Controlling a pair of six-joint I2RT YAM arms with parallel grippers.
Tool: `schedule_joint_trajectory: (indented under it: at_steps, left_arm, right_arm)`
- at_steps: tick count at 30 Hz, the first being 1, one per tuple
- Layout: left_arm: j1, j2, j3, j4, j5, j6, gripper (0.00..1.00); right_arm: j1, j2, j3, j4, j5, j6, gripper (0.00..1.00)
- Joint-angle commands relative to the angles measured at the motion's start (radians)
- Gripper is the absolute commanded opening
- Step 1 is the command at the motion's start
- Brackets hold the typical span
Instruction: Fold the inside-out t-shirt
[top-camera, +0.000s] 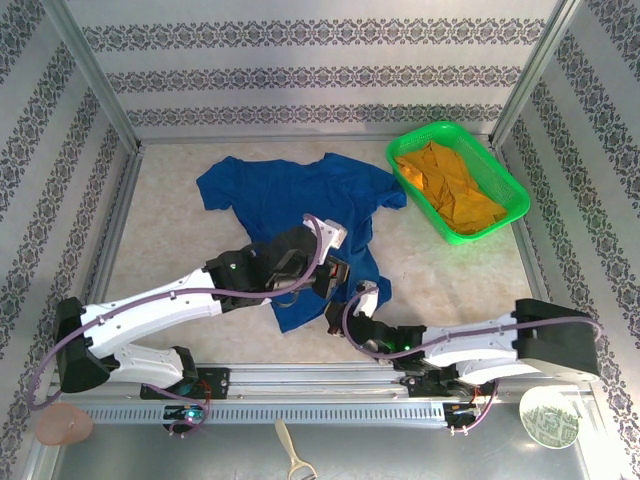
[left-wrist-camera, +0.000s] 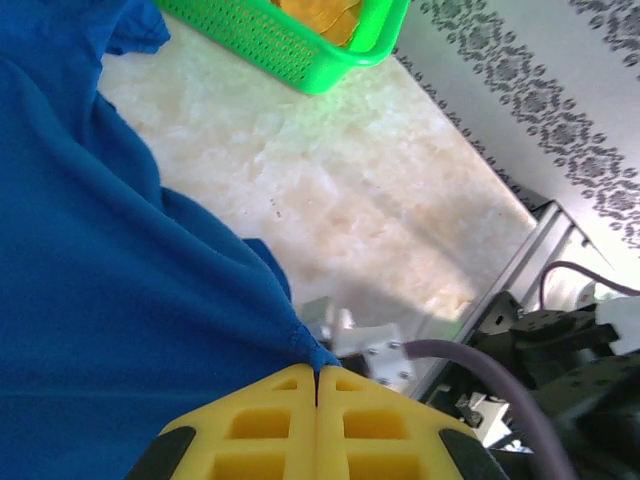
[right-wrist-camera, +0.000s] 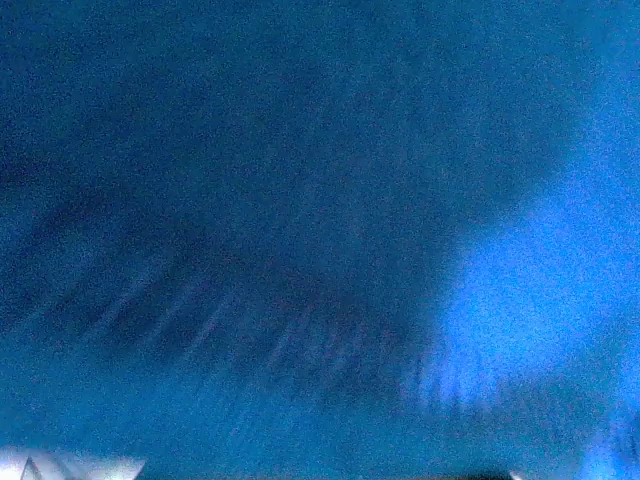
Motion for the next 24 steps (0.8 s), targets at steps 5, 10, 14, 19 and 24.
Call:
schedule_joint_trajectory:
  at_steps: [5, 10, 14, 19, 24]
  left_arm:
    - [0.005, -0.067, 0.071, -0.043, 0.078, -0.017, 0.00]
    - [-0.029, -0.047, 0.128, -0.018, 0.113, -0.027, 0.00]
    - [-0.063, -0.011, 0.198, -0.037, 0.118, -0.007, 0.00]
    - [-0.074, 0.010, 0.234, -0.018, 0.137, -0.005, 0.00]
    - [-0.074, 0.065, 0.284, -0.014, 0.130, 0.009, 0.00]
  right_arm:
    - [-0.202, 0.137, 0.057, 0.303, -0.052, -0.159, 0.00]
    - [-0.296, 0.204, 0.096, 0.347, -0.126, -0.194, 0.00]
    - [-0.368, 0.248, 0.084, 0.400, -0.209, -0.207, 0.00]
    - [-0.441, 0.290, 0.064, 0.422, -0.283, -0.201, 0.00]
    - [-0.336, 0.336, 0.100, 0.438, -0.227, -0.224, 0.00]
